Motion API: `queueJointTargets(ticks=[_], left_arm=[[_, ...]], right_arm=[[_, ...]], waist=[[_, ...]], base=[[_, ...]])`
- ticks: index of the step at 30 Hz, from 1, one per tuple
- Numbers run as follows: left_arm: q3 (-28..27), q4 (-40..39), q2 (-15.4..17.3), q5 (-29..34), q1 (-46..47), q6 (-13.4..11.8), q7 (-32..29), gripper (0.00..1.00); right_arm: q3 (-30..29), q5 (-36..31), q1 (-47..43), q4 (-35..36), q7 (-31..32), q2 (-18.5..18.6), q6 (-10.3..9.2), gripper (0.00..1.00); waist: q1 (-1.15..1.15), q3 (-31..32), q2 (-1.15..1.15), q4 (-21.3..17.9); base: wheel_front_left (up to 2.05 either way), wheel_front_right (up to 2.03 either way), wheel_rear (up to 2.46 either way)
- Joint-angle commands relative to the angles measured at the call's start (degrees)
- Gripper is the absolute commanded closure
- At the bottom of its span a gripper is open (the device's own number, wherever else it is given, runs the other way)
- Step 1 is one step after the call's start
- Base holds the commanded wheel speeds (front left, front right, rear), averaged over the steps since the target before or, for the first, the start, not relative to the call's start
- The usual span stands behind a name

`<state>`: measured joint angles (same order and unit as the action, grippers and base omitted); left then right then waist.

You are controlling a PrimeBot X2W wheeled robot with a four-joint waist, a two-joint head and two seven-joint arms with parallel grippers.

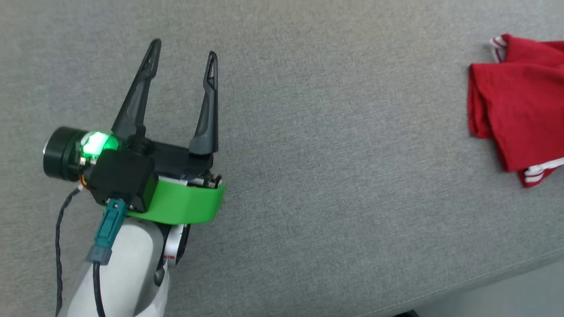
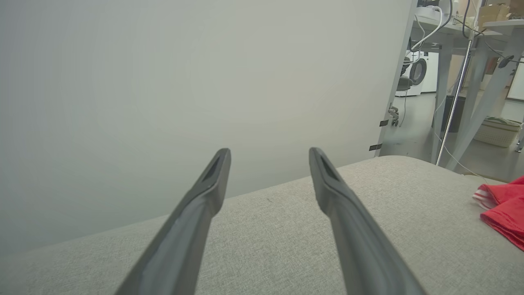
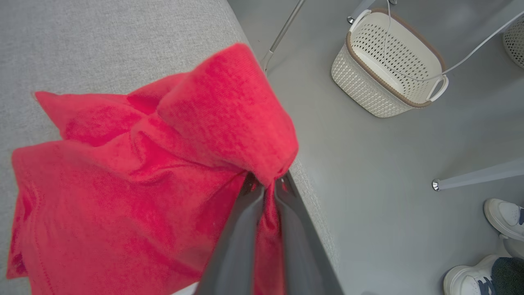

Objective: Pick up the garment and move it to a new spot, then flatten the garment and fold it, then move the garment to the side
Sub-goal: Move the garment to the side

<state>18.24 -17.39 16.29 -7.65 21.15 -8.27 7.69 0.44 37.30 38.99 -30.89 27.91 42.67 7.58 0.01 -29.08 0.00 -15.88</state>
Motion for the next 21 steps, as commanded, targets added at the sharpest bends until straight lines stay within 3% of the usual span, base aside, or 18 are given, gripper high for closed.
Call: queueJointTargets(ticks=[1,7,16,17,18,19,20,21], left_arm=[[0.18,-0.62,0.38,0.84,1.77,0.23,-0.35,0.00],[1.24,-2.66,0.49,2.25,5.69,0.85,-1.51,0.00],[1.89,-2.79,0.75,2.95,7.86,1.08,-1.81,0.00],[1.91,-2.70,0.76,2.92,7.90,1.05,-1.73,0.00],[1.91,-2.59,0.75,2.88,7.90,1.00,-1.65,0.00],[1.87,-2.46,0.75,2.85,7.84,0.90,-1.53,0.00],[1.82,-2.35,0.75,2.79,7.75,0.80,-1.41,0.00],[1.73,-2.20,0.75,2.68,7.57,0.67,-1.23,0.00]], right_arm=[[-0.29,-0.36,1.56,-0.95,-1.10,0.30,-0.09,1.00],[-1.85,-2.33,5.94,-6.82,-5.95,2.04,-0.09,1.00],[-1.80,-5.62,10.32,-15.47,-13.82,-0.19,-0.09,1.00],[-1.97,-5.93,10.82,-16.63,-14.92,-0.54,-0.09,0.89],[-1.92,-6.33,11.12,-17.52,-15.63,-0.64,-0.09,0.70],[-1.92,-6.83,11.47,-18.55,-16.72,-0.75,-0.09,0.41],[-2.04,-7.22,11.76,-19.42,-17.70,-0.84,-0.09,0.00],[-2.07,-7.84,12.06,-20.48,-18.73,-0.88,-0.09,0.00]], waist=[[-0.01,-6.73,0.00,-0.71],[-0.01,-11.28,0.00,0.27],[-0.01,-14.49,0.00,1.39],[-0.01,-14.49,0.00,1.58],[-0.01,-14.40,0.00,1.76],[-0.01,-14.21,0.00,1.96],[-0.01,-13.97,0.00,2.12],[-0.01,-13.60,0.00,2.29]], base=[[0.00,0.00,0.00],[0.00,0.00,0.00],[0.00,0.00,0.00],[0.00,0.00,0.00],[0.00,0.00,0.00],[0.00,0.00,0.00],[0.00,0.00,0.00],[0.00,0.00,0.00]])
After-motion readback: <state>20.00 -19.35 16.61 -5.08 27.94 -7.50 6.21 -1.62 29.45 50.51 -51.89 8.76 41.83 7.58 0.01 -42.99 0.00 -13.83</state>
